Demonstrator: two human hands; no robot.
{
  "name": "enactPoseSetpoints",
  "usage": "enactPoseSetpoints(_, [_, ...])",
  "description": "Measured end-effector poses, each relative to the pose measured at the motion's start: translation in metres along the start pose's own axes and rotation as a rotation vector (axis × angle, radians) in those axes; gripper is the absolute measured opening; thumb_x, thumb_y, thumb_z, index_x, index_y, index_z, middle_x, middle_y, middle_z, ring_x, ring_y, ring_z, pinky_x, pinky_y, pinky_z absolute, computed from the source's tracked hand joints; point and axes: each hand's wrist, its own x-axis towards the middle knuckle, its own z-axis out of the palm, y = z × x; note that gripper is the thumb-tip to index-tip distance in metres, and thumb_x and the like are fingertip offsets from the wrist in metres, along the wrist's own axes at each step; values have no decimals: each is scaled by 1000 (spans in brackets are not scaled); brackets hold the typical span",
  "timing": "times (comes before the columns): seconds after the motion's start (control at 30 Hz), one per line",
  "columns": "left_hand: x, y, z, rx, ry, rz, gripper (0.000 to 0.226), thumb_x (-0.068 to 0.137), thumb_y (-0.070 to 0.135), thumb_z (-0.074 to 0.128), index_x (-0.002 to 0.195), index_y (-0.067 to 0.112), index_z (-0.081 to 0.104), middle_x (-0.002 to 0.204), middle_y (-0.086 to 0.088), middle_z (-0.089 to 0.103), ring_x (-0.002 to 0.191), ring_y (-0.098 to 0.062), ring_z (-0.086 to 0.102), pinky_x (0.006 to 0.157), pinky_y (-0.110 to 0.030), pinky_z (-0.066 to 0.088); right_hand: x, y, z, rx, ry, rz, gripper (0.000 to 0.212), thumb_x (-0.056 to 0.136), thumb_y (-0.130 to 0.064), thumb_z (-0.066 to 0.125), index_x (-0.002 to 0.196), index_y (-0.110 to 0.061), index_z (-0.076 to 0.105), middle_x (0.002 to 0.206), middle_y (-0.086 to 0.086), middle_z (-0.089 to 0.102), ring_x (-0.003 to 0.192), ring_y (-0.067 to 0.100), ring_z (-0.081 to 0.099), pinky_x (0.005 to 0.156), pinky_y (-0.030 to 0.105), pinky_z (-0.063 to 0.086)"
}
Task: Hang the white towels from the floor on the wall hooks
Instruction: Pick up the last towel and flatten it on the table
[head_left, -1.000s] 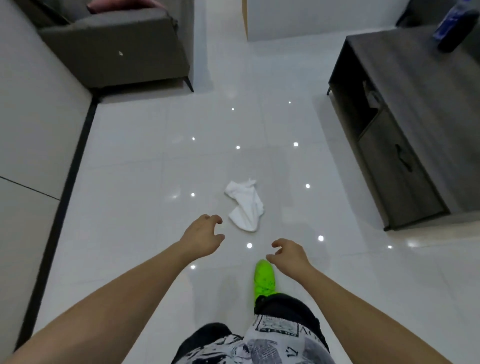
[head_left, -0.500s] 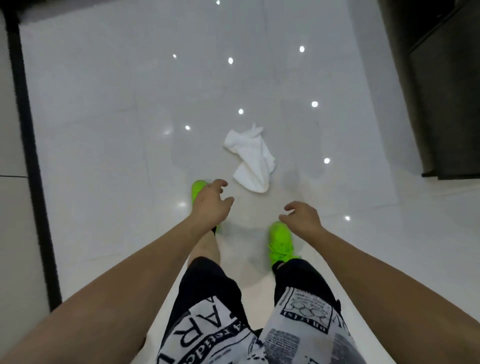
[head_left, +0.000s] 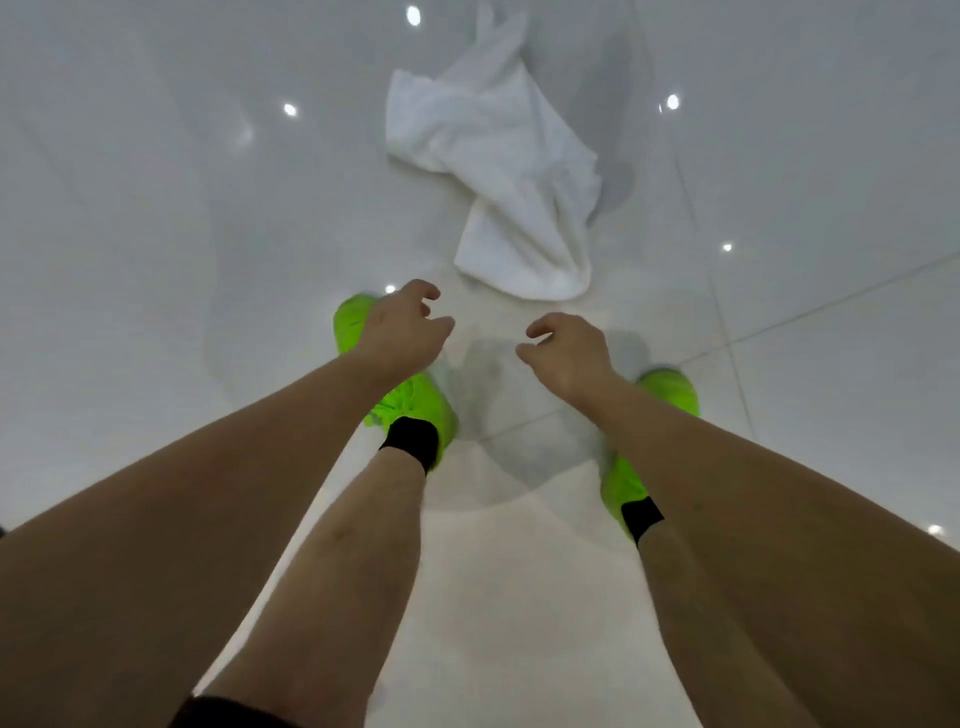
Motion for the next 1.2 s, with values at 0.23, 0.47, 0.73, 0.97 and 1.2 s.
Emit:
enactPoseSetpoints(0.23, [106, -3, 47, 74, -8, 41, 57, 88, 29, 63, 141, 22, 44, 122, -8, 59, 115, -26, 53, 92, -26, 37, 87, 23, 16, 78, 68, 32, 29, 85, -31, 66, 113, -24, 67, 105, -7, 65, 74, 1, 51, 60, 9, 31])
enactPoseSetpoints(0.47, [141, 8, 71, 30, 0, -100, 28, 83, 30, 68, 104, 13, 61, 106, -13, 66, 101, -33, 63, 89, -38, 54, 112, 43, 7, 115, 125, 47, 27, 85, -28, 63, 111, -21, 68, 101, -5, 65, 80, 6, 56, 66, 17, 37])
enactPoseSetpoints(0.73, [80, 51, 50, 161, -9, 73, 9, 81, 26, 70, 81, 19, 63, 86, -2, 63, 96, -29, 62, 84, -27, 47, 69, 29, -6, 184, 91, 59, 20, 84, -24, 65, 103, -22, 69, 77, -15, 57, 71, 4, 54, 56, 12, 32])
enactPoseSetpoints(0.97, [-67, 180, -46, 197, -22, 185, 1, 76, 18, 69, 75, 19, 69, 88, 0, 66, 88, -21, 60, 74, -27, 48, -61, -31, -126, 217, 110, -62, 35, 81, -27, 70, 116, -23, 67, 109, -2, 68, 98, 16, 62, 75, 20, 38])
enactPoseSetpoints(1.2, [-271, 359, -168, 97, 44, 417, 13, 78, 17, 57, 71, 25, 65, 80, 5, 60, 80, -17, 54, 66, -26, 40, -251, -116, -336, 326, 257, -361, 45, 86, -7, 57, 124, -30, 63, 105, -2, 66, 85, 11, 61, 65, 18, 47])
